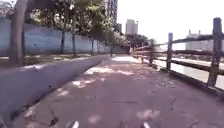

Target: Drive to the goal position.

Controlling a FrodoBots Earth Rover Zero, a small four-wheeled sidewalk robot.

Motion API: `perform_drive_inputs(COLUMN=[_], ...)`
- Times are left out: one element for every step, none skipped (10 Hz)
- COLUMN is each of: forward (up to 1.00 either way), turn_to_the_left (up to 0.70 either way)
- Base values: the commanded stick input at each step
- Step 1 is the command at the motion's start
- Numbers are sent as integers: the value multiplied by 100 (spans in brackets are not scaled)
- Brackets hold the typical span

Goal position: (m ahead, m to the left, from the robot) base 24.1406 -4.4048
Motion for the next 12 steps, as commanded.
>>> perform_drive_inputs(forward=[100, 100, 100, 100, 100, 100, 100, 100, 100, 100, 100, 100], turn_to_the_left=[0, 0, 0, 0, 0, 0, 0, 0, 0, 0, 0, 0])
